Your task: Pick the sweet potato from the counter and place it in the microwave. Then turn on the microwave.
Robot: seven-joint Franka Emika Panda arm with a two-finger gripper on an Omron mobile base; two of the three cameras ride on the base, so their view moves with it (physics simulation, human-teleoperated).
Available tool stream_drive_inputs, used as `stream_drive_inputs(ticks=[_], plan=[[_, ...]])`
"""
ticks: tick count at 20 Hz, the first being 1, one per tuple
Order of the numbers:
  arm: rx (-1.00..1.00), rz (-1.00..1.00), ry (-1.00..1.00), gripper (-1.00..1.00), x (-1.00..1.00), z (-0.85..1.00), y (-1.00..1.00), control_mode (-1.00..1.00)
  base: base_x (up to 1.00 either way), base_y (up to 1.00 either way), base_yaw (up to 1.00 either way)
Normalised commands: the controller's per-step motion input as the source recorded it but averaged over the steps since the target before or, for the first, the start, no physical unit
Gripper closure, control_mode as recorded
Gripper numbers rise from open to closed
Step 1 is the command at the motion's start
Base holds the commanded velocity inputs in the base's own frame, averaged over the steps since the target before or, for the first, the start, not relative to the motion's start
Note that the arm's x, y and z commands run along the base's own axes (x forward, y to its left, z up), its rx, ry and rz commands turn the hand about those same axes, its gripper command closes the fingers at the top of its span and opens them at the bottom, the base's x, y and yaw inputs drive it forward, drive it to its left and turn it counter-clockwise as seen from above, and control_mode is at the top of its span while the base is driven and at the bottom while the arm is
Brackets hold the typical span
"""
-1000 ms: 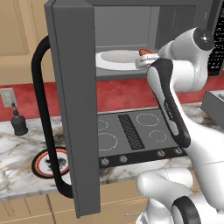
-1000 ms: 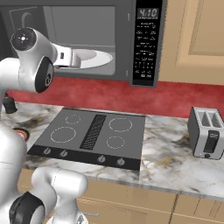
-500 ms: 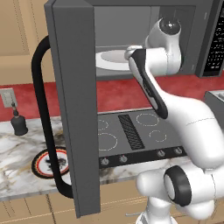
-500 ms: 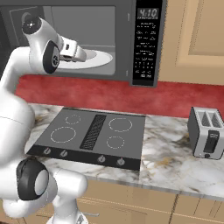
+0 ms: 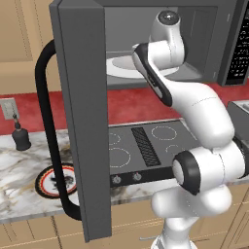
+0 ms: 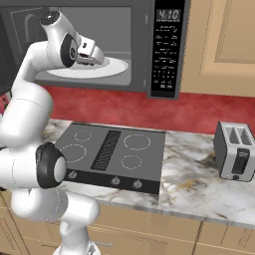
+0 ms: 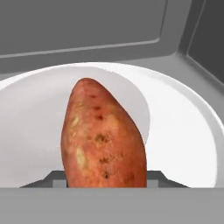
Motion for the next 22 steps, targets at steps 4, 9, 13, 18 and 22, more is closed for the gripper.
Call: stream_drive_inputs(ticks=[4,9,13,18,22], plan=[[0.00,0.00,0.08,1.00,0.64,0.00,0.00,-1.00,0.00,0.00,0.00],[0.00,0.00,0.06,1.00,0.59,-0.10,0.00,-1.00,0.00,0.00,0.00],[0.00,0.00,0.05,1.00,0.58,-0.18,0.00,-1.00,0.00,0.00,0.00],[0.00,0.00,0.06,1.00,0.49,-0.22,0.00,-1.00,0.00,0.00,0.00],[0.00,0.00,0.05,-1.00,0.43,-0.04,0.06,-1.00,0.00,0.00,0.00]])
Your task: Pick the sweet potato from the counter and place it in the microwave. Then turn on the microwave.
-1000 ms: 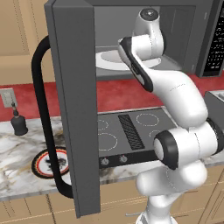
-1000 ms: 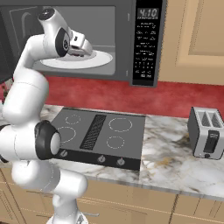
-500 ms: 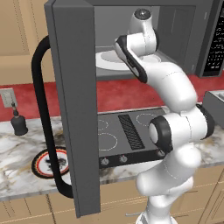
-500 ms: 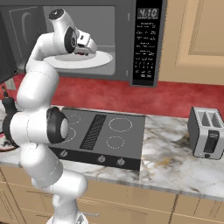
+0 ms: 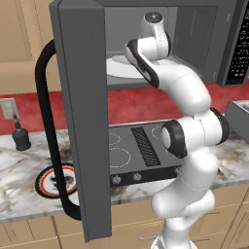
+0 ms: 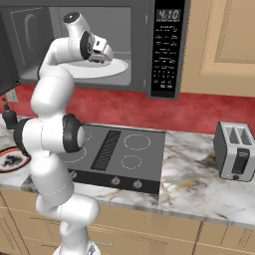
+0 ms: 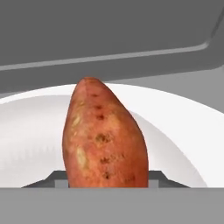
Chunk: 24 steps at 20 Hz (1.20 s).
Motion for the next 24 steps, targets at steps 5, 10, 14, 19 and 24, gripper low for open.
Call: stream_drive_inputs(ticks=[5,10,14,19,24], plan=[[0.00,0.00,0.03,-1.00,0.11,0.00,0.03,-1.00,0.00,0.00,0.00],[0.00,0.00,0.00,-1.00,-0.09,0.00,0.00,-1.00,0.00,0.00,0.00],[0.00,0.00,-0.01,-1.00,-0.17,0.00,0.00,-1.00,0.00,0.00,0.00],[0.00,0.00,-0.16,-1.00,-0.28,0.00,0.00,-1.00,0.00,0.00,0.00],[0.00,0.00,-0.25,-1.00,-0.29,0.02,0.00,-1.00,0.00,0.00,0.00]])
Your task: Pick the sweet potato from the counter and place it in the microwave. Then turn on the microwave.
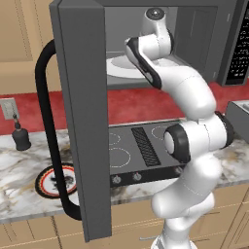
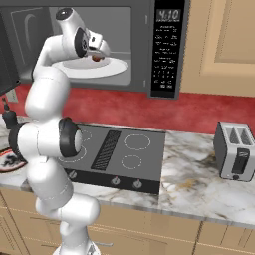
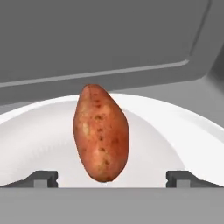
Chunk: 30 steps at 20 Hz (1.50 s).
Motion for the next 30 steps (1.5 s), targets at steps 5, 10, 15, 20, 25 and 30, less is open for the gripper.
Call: stream_drive_inputs(ticks=[5,10,15,20,25,30], plan=[[0.00,0.00,-0.25,-1.00,-0.42,0.05,0.00,-1.00,0.00,0.00,0.00],[0.00,0.00,-0.23,-1.00,-0.81,0.41,0.00,-1.00,0.00,0.00,0.00],[0.00,-0.01,-0.09,-1.00,-1.00,0.86,0.00,-1.00,0.00,0.00,0.00],[0.00,-0.04,0.00,-1.00,-1.00,0.82,0.00,-1.00,0.00,0.00,0.00],[-0.02,-0.03,0.00,-1.00,-1.00,-0.07,-0.06,-1.00,0.00,0.00,0.00],[-0.07,-0.04,0.00,-1.00,-0.91,-0.77,-0.13,-1.00,0.00,0.00,0.00]])
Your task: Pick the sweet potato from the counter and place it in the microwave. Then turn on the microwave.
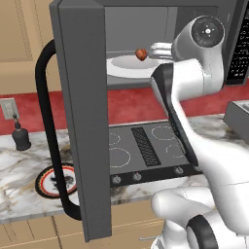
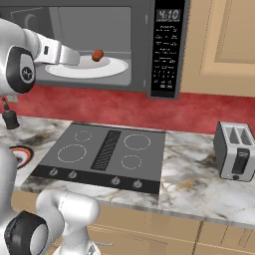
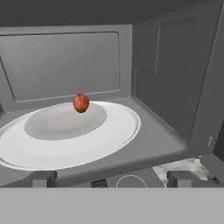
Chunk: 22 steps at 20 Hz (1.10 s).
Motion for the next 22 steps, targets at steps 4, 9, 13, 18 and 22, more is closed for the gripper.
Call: stream_drive_inputs(ticks=[4,9,13,18,22], plan=[[-0.06,-0.03,0.00,-1.00,-0.71,-0.89,-0.25,-1.00,0.00,0.00,0.00],[-0.01,0.00,-0.01,-1.00,-0.31,-0.71,-0.24,-1.00,0.00,0.00,0.00],[0.00,0.00,0.00,1.00,-0.01,-0.64,-0.03,-1.00,0.00,0.00,0.00],[-0.02,0.00,-0.01,1.00,0.01,-0.46,0.00,-1.00,0.00,0.00,0.00],[-0.08,0.00,-0.12,1.00,0.09,-0.36,0.01,-1.00,0.00,0.00,0.00]])
